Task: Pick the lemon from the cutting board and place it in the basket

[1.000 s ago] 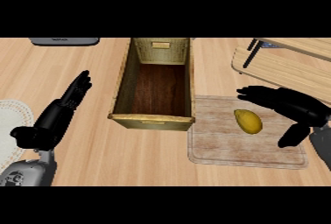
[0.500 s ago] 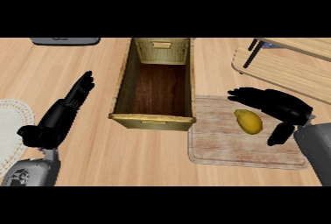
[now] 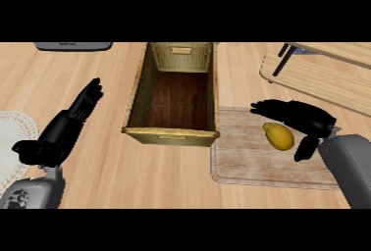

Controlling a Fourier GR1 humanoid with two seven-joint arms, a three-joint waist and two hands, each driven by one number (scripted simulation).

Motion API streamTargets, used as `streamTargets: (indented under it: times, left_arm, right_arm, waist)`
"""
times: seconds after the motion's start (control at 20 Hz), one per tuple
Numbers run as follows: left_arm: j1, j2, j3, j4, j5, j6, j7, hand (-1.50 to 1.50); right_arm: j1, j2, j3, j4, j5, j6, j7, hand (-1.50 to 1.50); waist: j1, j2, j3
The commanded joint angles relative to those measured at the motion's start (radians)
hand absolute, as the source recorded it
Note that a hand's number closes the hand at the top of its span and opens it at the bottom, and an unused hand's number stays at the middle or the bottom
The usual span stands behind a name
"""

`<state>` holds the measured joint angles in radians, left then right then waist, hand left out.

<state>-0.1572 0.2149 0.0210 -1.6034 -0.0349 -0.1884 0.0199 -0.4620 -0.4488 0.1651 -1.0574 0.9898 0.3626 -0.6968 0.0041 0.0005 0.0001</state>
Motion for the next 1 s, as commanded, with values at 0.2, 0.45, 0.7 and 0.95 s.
streamTargets:
  times: [0.2,0.45,0.7,0.95]
  left_arm:
    - [-0.047,0.015,0.043,0.034,0.003,-0.033,0.025,0.0]
    - [-0.035,0.018,0.059,0.017,0.004,-0.04,0.006,0.0]
    - [-0.003,-0.032,0.007,-0.045,-0.021,-0.017,0.064,0.0]
    - [-0.044,-0.003,0.059,0.086,-0.018,-0.031,-0.03,0.0]
  right_arm:
    - [-0.014,0.006,0.013,0.065,0.081,0.012,-0.059,-1.5]
    - [-0.029,0.027,0.045,0.088,0.143,-0.013,-0.072,1.5]
    - [-0.005,0.008,0.05,0.118,0.182,-0.135,-0.159,1.5]
    - [0.015,0.168,0.094,-0.084,0.216,-0.075,0.086,1.5]
  waist:
    - [-0.002,0.0,0.0]
    - [0.0,0.0,0.0]
    - [0.002,0.0,0.0]
    - [-0.018,-0.005,-0.002]
